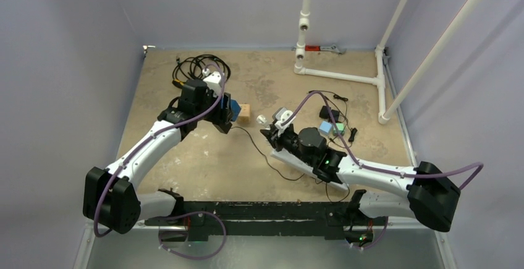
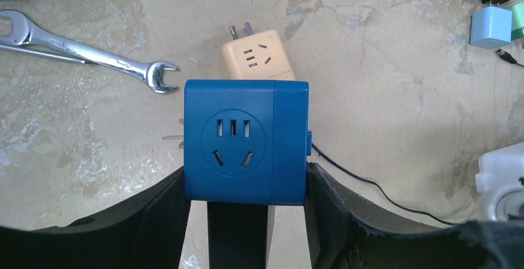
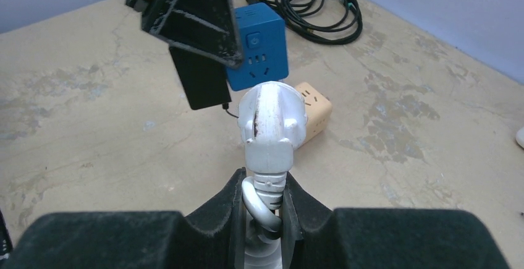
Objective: Pull the plug off the socket
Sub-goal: Remove the plug from the socket, then place the socket at the center of the board.
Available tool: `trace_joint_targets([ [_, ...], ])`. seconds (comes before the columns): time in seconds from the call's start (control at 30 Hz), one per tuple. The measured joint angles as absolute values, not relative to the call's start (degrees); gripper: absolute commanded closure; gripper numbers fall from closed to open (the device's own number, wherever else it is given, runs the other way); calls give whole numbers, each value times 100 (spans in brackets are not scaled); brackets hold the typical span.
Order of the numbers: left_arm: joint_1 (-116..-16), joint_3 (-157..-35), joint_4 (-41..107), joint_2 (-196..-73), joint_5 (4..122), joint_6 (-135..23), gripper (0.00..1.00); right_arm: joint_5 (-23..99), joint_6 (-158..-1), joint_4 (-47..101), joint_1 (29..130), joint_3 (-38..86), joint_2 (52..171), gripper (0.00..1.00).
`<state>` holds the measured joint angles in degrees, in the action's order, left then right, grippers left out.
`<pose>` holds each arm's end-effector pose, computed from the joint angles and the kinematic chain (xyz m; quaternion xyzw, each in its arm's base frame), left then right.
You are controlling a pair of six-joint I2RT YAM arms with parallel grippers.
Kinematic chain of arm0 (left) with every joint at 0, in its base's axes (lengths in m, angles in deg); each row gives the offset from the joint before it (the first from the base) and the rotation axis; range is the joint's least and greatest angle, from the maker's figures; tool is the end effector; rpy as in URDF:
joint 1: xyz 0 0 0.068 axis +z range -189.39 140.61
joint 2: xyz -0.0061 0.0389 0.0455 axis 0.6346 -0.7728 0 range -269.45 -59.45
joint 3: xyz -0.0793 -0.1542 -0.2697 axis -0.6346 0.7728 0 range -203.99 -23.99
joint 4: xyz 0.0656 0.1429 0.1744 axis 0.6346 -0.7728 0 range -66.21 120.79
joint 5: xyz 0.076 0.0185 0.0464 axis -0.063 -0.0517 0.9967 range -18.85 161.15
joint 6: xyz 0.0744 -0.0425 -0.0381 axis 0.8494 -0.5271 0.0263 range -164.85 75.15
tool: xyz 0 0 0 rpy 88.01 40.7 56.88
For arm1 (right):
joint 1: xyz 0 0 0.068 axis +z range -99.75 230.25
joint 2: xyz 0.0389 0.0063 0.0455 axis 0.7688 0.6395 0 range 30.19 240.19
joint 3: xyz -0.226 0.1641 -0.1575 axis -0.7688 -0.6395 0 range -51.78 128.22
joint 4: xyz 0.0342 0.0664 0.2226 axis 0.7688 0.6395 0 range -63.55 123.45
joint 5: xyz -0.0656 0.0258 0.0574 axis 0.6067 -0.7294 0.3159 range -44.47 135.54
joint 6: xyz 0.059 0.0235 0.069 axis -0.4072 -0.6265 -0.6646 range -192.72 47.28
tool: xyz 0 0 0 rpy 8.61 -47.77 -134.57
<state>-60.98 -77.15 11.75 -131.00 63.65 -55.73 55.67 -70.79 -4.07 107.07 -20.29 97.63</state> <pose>0.2474 -0.1098 0.3033 0.1124 0.8881 -0.1798 0.4079 0.1585 0.2151 0.3094 -0.3097 0.6713 0.2509 0.6249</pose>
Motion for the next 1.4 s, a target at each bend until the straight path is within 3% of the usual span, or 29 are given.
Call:
trace_joint_targets([
  [0.3,-6187,-7656,1188,-13068,6070,-5461,100,4948,-7544,-493,9858,-2031,9634,100],
  [0.63,-6246,-7656,1218,-13048,6229,-5433,100,4955,-7499,-468,9966,-2031,9573,100],
  [1.03,-6181,-7656,1192,-13017,6426,-5547,100,6692,-7177,-294,10737,-1913,9665,100],
  [1.17,-6054,-7626,1225,-12757,6533,-5645,100,7647,-7343,220,10427,-1491,9791,100],
  [1.4,-5894,-7551,1236,-12147,7228,-5728,100,7973,-7772,819,9312,-761,10414,100],
])
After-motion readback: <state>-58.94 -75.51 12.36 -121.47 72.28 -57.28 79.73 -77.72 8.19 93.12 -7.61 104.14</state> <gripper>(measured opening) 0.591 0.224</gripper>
